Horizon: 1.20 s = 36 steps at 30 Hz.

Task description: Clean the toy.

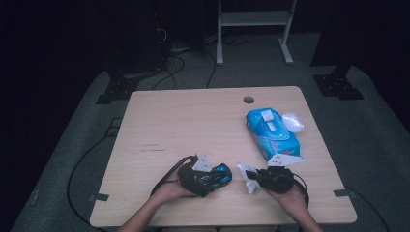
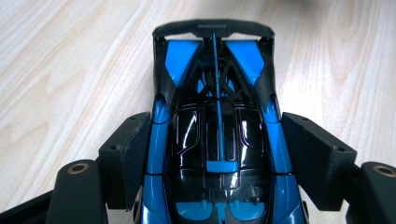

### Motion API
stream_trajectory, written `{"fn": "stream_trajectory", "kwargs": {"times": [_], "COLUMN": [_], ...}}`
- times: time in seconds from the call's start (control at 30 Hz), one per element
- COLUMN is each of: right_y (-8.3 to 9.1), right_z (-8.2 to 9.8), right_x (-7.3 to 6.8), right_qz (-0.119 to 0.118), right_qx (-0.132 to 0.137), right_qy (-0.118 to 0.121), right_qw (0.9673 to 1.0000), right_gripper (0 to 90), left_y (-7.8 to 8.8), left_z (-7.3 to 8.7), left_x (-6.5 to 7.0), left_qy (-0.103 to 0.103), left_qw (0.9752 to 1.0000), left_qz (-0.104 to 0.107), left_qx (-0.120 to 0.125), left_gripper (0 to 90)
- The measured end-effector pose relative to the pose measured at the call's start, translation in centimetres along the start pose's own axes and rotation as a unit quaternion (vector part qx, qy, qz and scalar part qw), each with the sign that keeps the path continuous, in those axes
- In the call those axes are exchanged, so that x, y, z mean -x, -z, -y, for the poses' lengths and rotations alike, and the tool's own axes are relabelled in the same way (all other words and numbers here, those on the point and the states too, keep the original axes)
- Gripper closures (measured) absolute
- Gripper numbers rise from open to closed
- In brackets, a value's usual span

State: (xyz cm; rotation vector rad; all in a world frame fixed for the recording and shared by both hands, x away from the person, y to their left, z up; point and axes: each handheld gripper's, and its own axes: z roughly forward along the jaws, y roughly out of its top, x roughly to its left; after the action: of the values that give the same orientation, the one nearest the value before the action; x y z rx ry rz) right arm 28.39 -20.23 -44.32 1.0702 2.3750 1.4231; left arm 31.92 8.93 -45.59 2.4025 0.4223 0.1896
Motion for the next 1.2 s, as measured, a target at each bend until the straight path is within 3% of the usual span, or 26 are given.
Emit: {"fn": "stream_trajectory", "kwargs": {"times": [0.13,0.37,0.6,0.77,0.9,1.0,1.2], "right_y": [-0.1,-0.3,-0.4,-0.5,-0.6,-0.6,-0.4], "right_z": [-0.1,0.0,0.1,0.1,0.2,0.2,0.2], "right_x": [0.0,-0.1,-0.2,-0.2,-0.3,-0.3,-0.1], "right_qz": [0.0,-0.001,-0.002,-0.002,-0.002,-0.002,-0.001], "right_qx": [-0.001,-0.006,-0.009,-0.011,-0.013,-0.015,-0.011], "right_qy": [0.001,0.001,0.002,0.004,0.005,0.005,0.004], "right_qw": [1.0,1.0,1.0,0.9999,0.9999,0.9999,0.9999], "right_gripper": [82.6,82.5,82.2,81.8,81.7,81.8,81.8], "left_y": [0.0,-0.7,-0.6,-0.9,-1.4,-1.3,-1.2], "left_z": [0.0,-0.2,-1.0,-1.3,-1.4,-1.5,-1.5], "left_x": [-0.2,-0.5,-0.8,-1.0,-0.9,-1.1,-0.8], "left_qy": [0.002,0.004,-0.01,-0.029,-0.048,-0.046,-0.052], "left_qw": [1.0,0.9989,0.9957,0.9914,0.9899,0.9907,0.9926], "left_qz": [0.003,0.01,0.028,0.043,0.039,0.042,0.017], "left_qx": [-0.006,-0.046,-0.088,-0.12,-0.128,-0.121,-0.109], "left_gripper": [27.1,27.3,24.0,17.5,17.4,23.4,26.1]}}
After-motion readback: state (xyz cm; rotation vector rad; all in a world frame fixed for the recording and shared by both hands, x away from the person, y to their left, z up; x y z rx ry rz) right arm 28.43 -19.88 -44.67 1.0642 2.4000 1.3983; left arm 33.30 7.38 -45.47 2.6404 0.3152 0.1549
